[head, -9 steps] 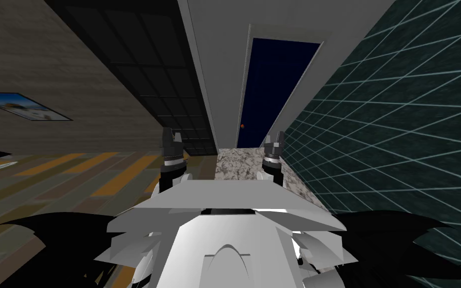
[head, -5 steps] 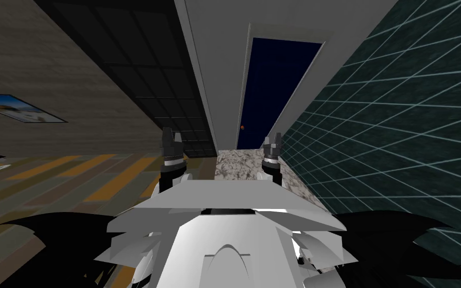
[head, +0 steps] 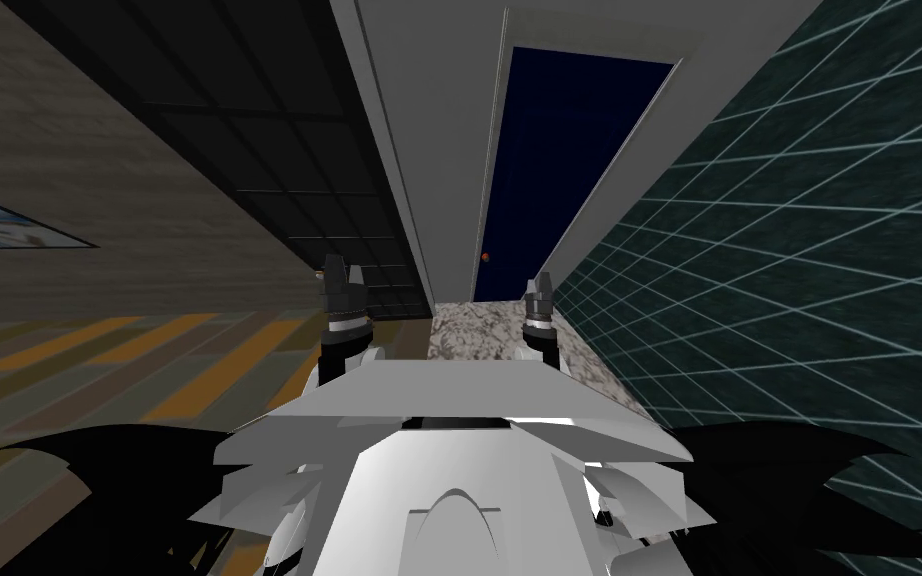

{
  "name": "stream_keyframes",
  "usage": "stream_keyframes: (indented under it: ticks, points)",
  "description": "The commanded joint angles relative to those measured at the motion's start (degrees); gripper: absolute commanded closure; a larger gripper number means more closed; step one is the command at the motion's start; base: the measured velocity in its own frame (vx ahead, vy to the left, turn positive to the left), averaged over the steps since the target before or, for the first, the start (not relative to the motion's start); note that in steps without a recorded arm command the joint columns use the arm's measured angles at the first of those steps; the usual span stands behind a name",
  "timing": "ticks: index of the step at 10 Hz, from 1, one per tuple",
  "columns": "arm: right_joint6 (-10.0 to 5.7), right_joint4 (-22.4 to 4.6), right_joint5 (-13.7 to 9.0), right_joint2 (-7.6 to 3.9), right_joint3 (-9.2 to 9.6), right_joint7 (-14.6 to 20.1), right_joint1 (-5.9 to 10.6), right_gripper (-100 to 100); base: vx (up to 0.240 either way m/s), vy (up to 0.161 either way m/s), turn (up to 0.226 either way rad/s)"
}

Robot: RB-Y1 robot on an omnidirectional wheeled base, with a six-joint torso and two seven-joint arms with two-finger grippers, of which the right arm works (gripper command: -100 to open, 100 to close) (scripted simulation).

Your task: Pull the door open

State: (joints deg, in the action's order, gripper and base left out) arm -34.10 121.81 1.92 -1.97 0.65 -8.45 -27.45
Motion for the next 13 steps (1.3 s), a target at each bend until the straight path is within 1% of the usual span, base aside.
stream_keyframes:
  ticks: [1, 2, 4, 6, 7, 8, 9, 11, 12, 13]
  points:
    - [-0.87, -2.2, 1.3, -0.36, -0.37, -2.2, 0.17, -100, 0.199, -0.003, -0.014]
    - [-1.12, -2.8, 1.6, -0.52, -0.54, -2.8, 0.22, -100, 0.168, -0.010, -0.010]
    - [-2.24, -5.8, 3.3, -1.11, -1.33, -5.5, 0.42, -100, 0.152, -0.006, -0.013]
    - [-2.83, -7.4, 4.1, -1.40, -1.74, -6.9, 0.53, -100, 0.140, -0.005, -0.010]
    - [-3.43, -9.0, 5.0, -1.66, -2.16, -8.3, 0.64, -100, 0.140, -0.006, -0.013]
    - [-3.75, -9.9, 5.4, -1.78, -2.39, -9.1, 0.70, -100, 0.149, -0.017, -0.013]
    - [-4.40, -11.6, 6.4, -2.01, -2.84, -10.6, 0.81, -100, 0.167, -0.016, -0.013]
    - [-5.04, -13.3, 7.3, -2.24, -3.29, -12.2, 0.93, -100, 0.126, -0.001, -0.010]
    - [-5.72, -15.1, 8.3, -2.41, -3.76, -13.8, 1.05, -100, 0.132, -0.006, -0.017]
    - [-6.06, -16.0, 8.8, -2.49, -4.00, -14.6, 1.11, -100, 0.140, -0.018, -0.013]
